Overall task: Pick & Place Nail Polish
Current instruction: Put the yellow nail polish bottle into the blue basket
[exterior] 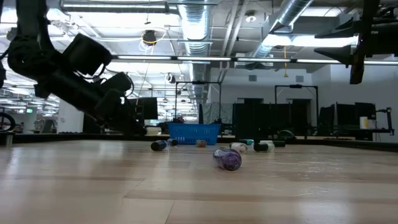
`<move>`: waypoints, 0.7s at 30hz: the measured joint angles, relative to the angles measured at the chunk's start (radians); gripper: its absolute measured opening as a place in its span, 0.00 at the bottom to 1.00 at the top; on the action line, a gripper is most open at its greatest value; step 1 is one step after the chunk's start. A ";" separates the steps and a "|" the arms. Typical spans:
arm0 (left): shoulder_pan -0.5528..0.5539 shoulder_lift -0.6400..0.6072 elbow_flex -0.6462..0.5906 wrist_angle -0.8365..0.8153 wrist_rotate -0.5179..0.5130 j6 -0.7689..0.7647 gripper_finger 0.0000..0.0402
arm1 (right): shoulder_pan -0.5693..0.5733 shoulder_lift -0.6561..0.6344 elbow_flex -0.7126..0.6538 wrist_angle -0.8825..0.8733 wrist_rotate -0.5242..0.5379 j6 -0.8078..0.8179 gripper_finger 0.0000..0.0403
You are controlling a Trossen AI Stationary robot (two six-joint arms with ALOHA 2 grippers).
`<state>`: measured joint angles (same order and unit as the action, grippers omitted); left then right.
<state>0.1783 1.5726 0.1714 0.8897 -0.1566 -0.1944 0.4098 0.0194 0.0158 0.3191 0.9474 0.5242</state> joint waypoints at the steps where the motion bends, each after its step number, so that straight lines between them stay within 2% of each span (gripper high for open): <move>1: 0.000 -0.017 0.003 -0.026 0.000 0.000 0.14 | 0.000 0.000 0.000 0.000 0.000 0.000 0.33; 8: 0.001 -0.146 0.060 -0.077 -0.032 0.011 0.14 | 0.000 0.000 0.000 -0.002 0.000 -0.003 0.33; 12: 0.045 -0.206 0.131 -0.130 -0.046 -0.013 0.14 | 0.000 0.000 0.000 -0.004 0.001 -0.008 0.33; 21: 0.205 -0.239 0.383 -0.222 0.073 0.004 0.16 | 0.000 0.000 0.000 -0.005 0.002 -0.011 0.33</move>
<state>0.3833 1.3337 0.5547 0.6679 -0.0839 -0.1902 0.4095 0.0195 0.0158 0.3145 0.9489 0.5133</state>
